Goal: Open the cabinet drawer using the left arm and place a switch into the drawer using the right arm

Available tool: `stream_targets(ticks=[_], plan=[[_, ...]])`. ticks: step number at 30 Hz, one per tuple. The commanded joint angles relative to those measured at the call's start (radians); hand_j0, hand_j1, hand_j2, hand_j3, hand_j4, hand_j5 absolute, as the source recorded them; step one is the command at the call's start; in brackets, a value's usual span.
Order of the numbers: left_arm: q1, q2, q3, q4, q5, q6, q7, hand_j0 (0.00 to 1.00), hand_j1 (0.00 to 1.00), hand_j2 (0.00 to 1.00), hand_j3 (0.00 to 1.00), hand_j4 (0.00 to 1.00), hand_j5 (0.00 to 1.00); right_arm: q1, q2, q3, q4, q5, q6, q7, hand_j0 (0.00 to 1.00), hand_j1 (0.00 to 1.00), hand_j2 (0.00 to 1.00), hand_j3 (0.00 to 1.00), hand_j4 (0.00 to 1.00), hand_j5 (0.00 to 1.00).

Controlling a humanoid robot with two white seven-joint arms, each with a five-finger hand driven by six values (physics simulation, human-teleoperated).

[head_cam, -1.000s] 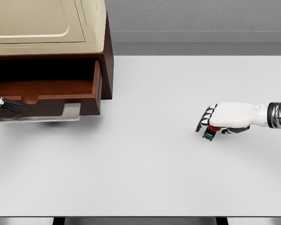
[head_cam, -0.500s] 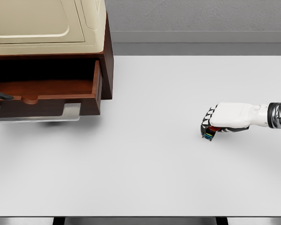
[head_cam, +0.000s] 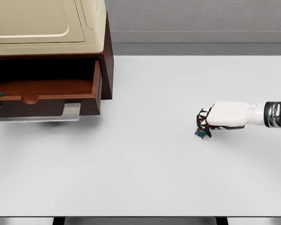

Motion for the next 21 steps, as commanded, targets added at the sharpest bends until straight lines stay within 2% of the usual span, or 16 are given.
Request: stream_targets(ticks=[1,3,5,6,11,13,16,21], plan=[[0.000,0.002,0.011,0.001,0.028,0.002,0.000,1.00,1.00,1.00,1.00,1.00,1.00,-0.002,0.012,-0.003,0.012,-0.006,0.003,-0.001,0.17,0.17,0.17,0.17,0.17,0.17],[-0.005,0.000,0.030,0.001,0.050,0.002,0.000,1.00,1.00,1.00,1.00,1.00,1.00,-0.009,0.022,-0.014,0.031,-0.007,0.003,-0.001,0.17,0.17,0.17,0.17,0.17,0.17],[-0.023,-0.017,0.066,0.001,0.080,0.106,0.000,1.00,1.00,1.00,1.00,1.00,1.00,-0.012,0.064,-0.088,0.051,-0.009,0.003,-0.001,0.17,0.17,0.17,0.17,0.17,0.17],[-0.029,-0.027,0.082,0.001,0.089,0.157,0.000,1.00,1.00,1.00,1.00,1.00,1.00,-0.025,0.084,-0.094,0.058,-0.009,0.003,-0.001,0.17,0.17,0.17,0.17,0.17,0.17],[-0.032,-0.029,0.106,0.002,0.125,0.254,0.000,1.00,1.00,1.00,1.00,1.00,1.00,-0.077,0.220,-0.148,0.114,-0.009,0.003,-0.001,0.18,0.18,0.18,0.18,0.18,0.18],[-0.032,-0.026,0.114,0.002,0.128,0.271,0.000,1.00,1.00,1.00,1.00,1.00,1.00,-0.097,0.265,-0.155,0.121,-0.007,0.003,-0.001,0.18,0.18,0.18,0.18,0.18,0.18],[-0.032,-0.024,0.114,0.002,0.128,0.286,0.000,1.00,1.00,1.00,1.00,1.00,1.00,-0.155,0.338,-0.152,0.170,-0.007,0.003,-0.001,0.18,0.18,0.18,0.18,0.18,0.18],[-0.032,-0.021,0.116,0.002,0.128,0.301,0.000,1.00,1.00,1.00,1.00,1.00,1.00,-0.219,0.397,-0.145,0.173,-0.007,0.003,-0.001,0.18,0.18,0.18,0.18,0.18,0.18]])
